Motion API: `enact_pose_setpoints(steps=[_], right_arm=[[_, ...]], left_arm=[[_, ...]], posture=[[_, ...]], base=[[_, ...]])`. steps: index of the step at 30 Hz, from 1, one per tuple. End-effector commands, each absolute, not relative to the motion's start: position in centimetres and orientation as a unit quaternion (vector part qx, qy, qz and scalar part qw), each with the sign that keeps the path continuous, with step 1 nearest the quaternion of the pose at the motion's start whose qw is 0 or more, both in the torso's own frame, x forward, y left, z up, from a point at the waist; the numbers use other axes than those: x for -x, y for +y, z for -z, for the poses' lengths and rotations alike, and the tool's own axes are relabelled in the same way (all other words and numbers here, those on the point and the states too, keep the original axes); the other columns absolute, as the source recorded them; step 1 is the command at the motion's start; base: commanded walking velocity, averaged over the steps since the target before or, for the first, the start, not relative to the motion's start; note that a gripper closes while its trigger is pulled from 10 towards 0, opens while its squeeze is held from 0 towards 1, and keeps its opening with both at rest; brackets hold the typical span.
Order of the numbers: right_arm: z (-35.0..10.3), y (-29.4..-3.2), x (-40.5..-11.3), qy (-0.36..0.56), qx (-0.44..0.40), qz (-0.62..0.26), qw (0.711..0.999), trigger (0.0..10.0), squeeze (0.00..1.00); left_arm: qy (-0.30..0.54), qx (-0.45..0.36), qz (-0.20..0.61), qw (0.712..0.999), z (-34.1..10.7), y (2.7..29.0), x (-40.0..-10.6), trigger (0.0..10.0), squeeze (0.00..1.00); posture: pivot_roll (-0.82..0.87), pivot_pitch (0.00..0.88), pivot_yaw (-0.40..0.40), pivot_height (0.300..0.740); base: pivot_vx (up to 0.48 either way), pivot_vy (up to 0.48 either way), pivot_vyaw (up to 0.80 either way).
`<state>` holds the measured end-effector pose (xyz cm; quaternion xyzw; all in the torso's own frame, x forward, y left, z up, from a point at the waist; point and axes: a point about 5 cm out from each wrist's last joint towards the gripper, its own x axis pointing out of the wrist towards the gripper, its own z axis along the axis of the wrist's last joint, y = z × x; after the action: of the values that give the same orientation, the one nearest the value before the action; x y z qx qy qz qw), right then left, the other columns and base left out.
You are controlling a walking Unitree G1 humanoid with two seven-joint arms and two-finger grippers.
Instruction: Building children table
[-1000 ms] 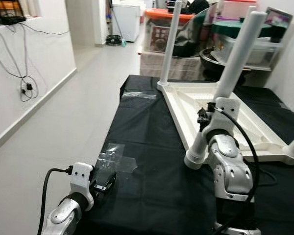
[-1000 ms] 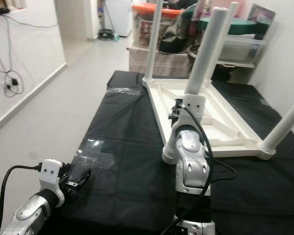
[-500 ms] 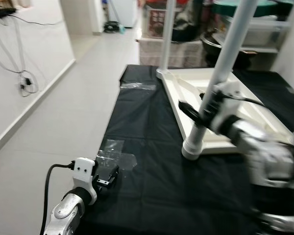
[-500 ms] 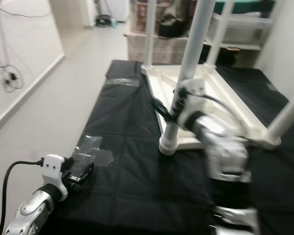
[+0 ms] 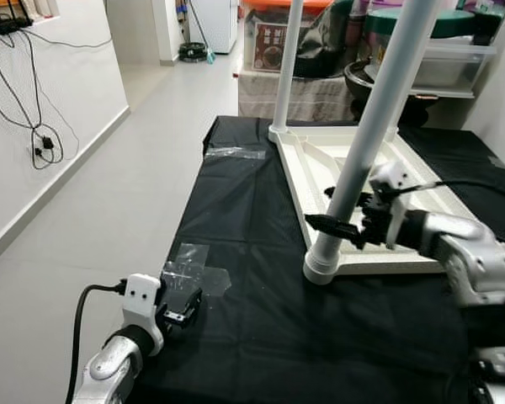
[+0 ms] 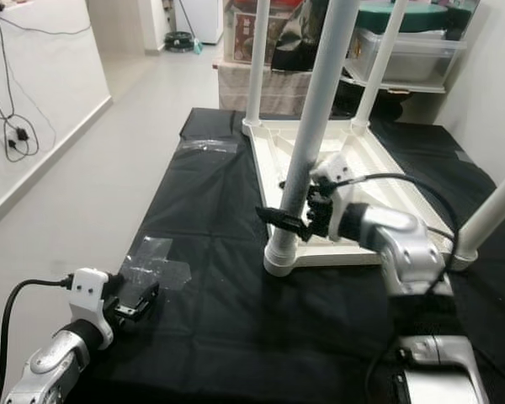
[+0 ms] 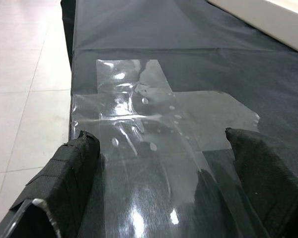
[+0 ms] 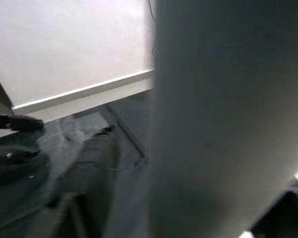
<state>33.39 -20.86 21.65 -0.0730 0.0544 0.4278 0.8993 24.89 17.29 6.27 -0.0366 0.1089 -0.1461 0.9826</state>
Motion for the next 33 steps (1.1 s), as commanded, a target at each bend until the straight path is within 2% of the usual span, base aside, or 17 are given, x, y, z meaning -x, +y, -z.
enact_pose_setpoints(steps=[1,9,11,12,13,15,16,18,20,21,22,23,25,28,29,32,33], right_arm=[[-21.4,-20.0,-33.8,0.056,0.074,-0.438,0.894,0.0,0.00],[-19.8,-20.2,-34.5,0.065,0.041,-0.369,0.926,0.0,0.00],[-18.9,-20.8,-35.0,0.086,0.040,-0.309,0.946,0.0,0.00],[-18.9,-20.8,-35.0,0.086,0.040,-0.309,0.946,0.0,0.00],[-17.5,-21.8,-35.8,0.134,0.047,-0.178,0.974,0.0,0.00],[-17.2,-22.1,-35.9,0.145,0.051,-0.148,0.977,0.0,0.00],[-15.6,-23.5,-35.2,0.155,0.034,0.021,0.987,0.0,0.00],[-14.5,-23.6,-33.9,0.161,0.025,0.109,0.981,0.0,0.00],[-14.2,-23.2,-33.3,0.162,0.022,0.124,0.979,0.0,0.00],[-13.8,-21.2,-31.5,0.158,0.004,0.169,0.973,0.0,0.00],[-13.8,-20.8,-31.1,0.157,-0.001,0.178,0.971,0.0,0.00],[-14.1,-19.8,-30.9,0.149,-0.009,0.176,0.973,0.0,0.00],[-14.1,-19.8,-30.9,0.149,-0.009,0.176,0.973,0.0,0.00],[-14.6,-18.2,-31.0,0.143,-0.020,0.150,0.978,0.0,0.00],[-15.2,-17.3,-31.4,0.134,-0.027,0.124,0.983,10.0,0.00],[-16.3,-16.7,-32.0,0.113,-0.052,0.096,0.988,10.0,0.00],[-17.0,-17.2,-32.1,0.090,-0.059,0.108,0.988,10.0,1.00]], left_arm=[[0.137,0.035,0.144,0.979,-5.2,17.3,-24.4,10.0,0.00],[0.140,0.034,0.144,0.979,-5.1,17.5,-24.1,10.0,0.00],[0.142,0.034,0.148,0.978,-5.1,17.4,-24.1,10.0,0.00],[0.142,0.034,0.148,0.978,-5.1,17.4,-24.1,10.0,0.00],[0.142,0.034,0.148,0.978,-5.0,17.3,-24.1,10.0,0.00],[0.142,0.034,0.148,0.978,-5.0,17.3,-24.1,10.0,0.00],[0.140,0.036,0.147,0.978,-5.1,17.1,-24.2,10.0,0.00],[0.140,0.037,0.148,0.978,-5.2,17.0,-24.2,10.0,0.00],[0.140,0.037,0.148,0.978,-5.1,17.0,-24.2,10.0,0.00],[0.141,0.037,0.148,0.978,-5.1,17.0,-24.1,10.0,0.00],[0.141,0.037,0.148,0.978,-5.1,17.0,-24.1,10.0,0.00],[0.141,0.037,0.147,0.978,-5.2,17.1,-24.1,10.0,0.00],[0.141,0.037,0.147,0.978,-5.2,17.1,-24.1,10.0,0.00],[0.139,0.037,0.146,0.979,-5.3,17.2,-24.0,10.0,0.00],[0.138,0.038,0.144,0.979,-5.4,17.3,-24.1,10.0,0.00],[0.137,0.038,0.142,0.980,-5.4,17.5,-24.2,10.0,0.00],[0.136,0.038,0.142,0.980,-5.4,17.5,-24.2,10.0,0.00]], posture=[[0.08,0.000,-0.082,0.740],[0.08,0.000,-0.076,0.740],[0.08,0.000,-0.077,0.740],[0.08,0.000,-0.077,0.740],[0.08,0.000,-0.077,0.740],[0.08,0.000,-0.077,0.740],[0.08,0.000,-0.080,0.740],[0.08,0.000,-0.081,0.740],[0.08,0.000,-0.081,0.740],[0.08,0.000,-0.080,0.740],[0.08,0.000,-0.080,0.740],[0.08,0.000,-0.080,0.740],[0.08,0.000,-0.080,0.740],[0.09,0.000,-0.080,0.740],[0.08,0.000,-0.080,0.740],[0.08,0.000,-0.080,0.740],[0.08,0.000,-0.080,0.740]], base=[[0.000,0.000,0.00],[0.000,0.000,0.00],[0.000,0.000,0.00],[0.000,0.000,0.00],[0.000,0.000,0.00],[0.000,0.000,0.00],[0.000,0.000,0.00],[0.000,0.000,0.00],[0.000,0.000,0.00],[0.000,0.000,0.00],[0.000,0.000,0.00],[0.000,0.000,0.00],[0.000,0.000,0.00],[0.000,0.000,0.00],[0.000,0.000,0.00],[0.000,0.000,0.00],[0.000,0.000,0.00]])
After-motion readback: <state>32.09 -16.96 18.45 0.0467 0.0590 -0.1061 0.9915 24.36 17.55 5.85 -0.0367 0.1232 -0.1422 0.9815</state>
